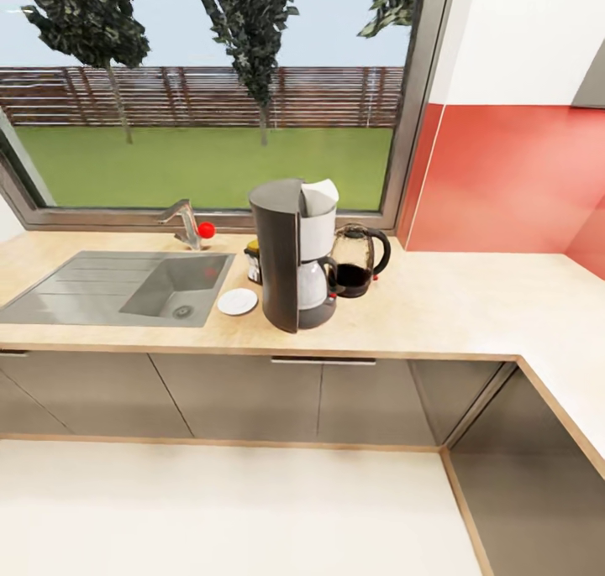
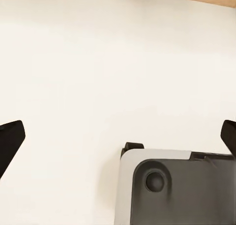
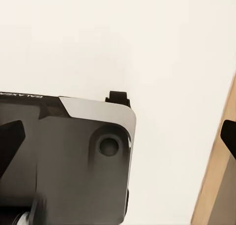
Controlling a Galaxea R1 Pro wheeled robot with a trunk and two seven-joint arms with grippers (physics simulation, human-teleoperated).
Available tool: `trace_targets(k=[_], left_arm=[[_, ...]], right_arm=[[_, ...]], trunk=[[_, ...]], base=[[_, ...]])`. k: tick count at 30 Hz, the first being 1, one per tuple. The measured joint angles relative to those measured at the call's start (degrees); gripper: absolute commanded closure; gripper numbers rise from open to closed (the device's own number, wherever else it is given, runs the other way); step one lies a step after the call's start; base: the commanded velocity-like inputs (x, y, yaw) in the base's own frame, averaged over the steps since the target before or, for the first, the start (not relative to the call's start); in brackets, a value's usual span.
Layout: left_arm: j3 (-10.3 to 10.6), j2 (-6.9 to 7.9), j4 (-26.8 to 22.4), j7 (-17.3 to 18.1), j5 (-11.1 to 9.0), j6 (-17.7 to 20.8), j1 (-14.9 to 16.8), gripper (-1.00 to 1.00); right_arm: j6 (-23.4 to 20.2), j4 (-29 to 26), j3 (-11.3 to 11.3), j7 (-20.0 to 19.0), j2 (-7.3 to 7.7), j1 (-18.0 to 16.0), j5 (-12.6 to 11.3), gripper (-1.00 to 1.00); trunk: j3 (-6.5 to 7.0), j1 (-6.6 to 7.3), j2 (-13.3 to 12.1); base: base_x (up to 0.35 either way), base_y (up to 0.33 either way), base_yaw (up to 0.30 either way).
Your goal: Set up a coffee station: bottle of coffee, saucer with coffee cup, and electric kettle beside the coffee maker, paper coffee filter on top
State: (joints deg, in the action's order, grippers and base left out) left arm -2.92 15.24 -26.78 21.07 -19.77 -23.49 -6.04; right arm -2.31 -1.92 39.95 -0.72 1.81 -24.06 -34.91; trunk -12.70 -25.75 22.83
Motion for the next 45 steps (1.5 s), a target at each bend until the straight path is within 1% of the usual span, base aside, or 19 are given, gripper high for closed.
trace_targets(k=[45], left_arm=[[0.0, -0.02, 0.04, 0.0, 0.02, 0.0, 0.0, -1.0]], right_arm=[[0.0, 0.0, 0.01, 0.03, 0.0, 0.01, -0.03, -1.0]], trunk=[[3.9, 0.0, -0.01]], base=[[0.0, 0.0, 0.076]])
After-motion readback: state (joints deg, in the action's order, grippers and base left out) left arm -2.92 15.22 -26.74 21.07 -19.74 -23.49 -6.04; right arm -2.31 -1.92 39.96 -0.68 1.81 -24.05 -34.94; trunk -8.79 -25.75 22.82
